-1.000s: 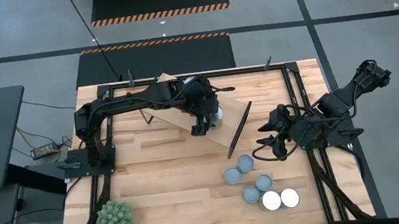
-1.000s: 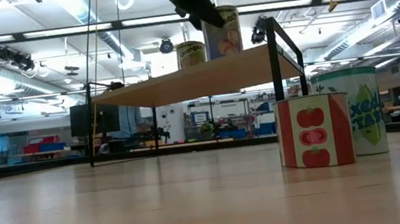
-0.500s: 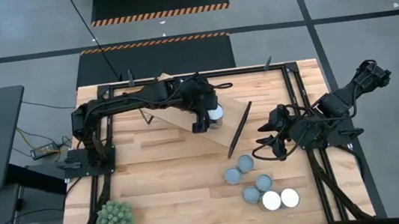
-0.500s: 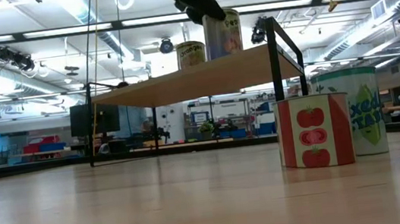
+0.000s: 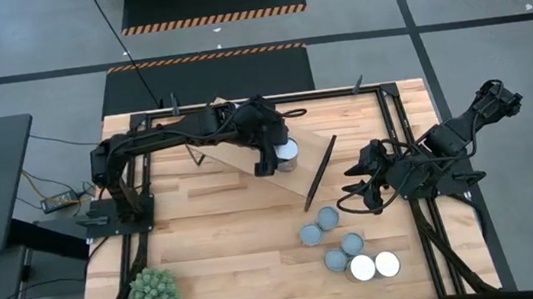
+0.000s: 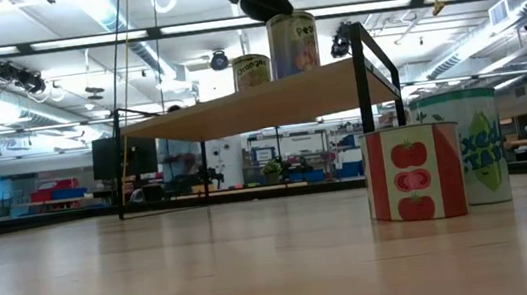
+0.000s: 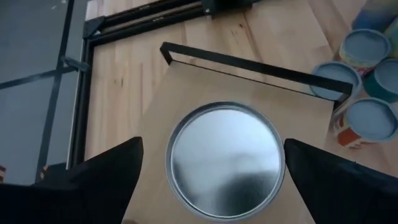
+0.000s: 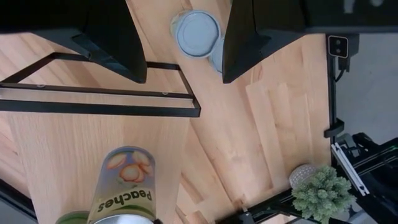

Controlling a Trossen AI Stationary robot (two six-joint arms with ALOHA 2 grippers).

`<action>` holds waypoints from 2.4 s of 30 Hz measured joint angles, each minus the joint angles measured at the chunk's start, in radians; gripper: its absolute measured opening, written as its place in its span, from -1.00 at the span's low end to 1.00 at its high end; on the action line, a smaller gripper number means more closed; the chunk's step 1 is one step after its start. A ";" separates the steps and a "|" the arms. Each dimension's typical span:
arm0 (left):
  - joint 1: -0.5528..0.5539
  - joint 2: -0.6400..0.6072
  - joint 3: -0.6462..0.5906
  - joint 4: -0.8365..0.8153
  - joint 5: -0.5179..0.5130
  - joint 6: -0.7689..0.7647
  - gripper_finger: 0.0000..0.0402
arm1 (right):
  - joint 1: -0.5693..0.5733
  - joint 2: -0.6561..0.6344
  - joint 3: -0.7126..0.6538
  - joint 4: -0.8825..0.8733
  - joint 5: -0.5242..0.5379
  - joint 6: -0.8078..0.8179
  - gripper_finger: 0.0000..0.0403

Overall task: Pick and place cans onto a shelf
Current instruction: Put the canned peaches on the shelf

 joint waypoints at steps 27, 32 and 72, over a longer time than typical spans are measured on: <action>-0.056 -0.012 0.001 -0.061 -0.186 0.155 0.95 | 0.000 0.000 0.000 0.012 0.000 -0.007 0.08; -0.056 -0.012 0.001 -0.072 -0.278 0.179 0.95 | 0.000 0.000 0.000 0.012 0.000 -0.007 0.08; -0.057 0.019 -0.003 -0.017 -0.304 0.106 0.95 | 0.000 0.000 0.000 0.013 0.008 -0.012 0.08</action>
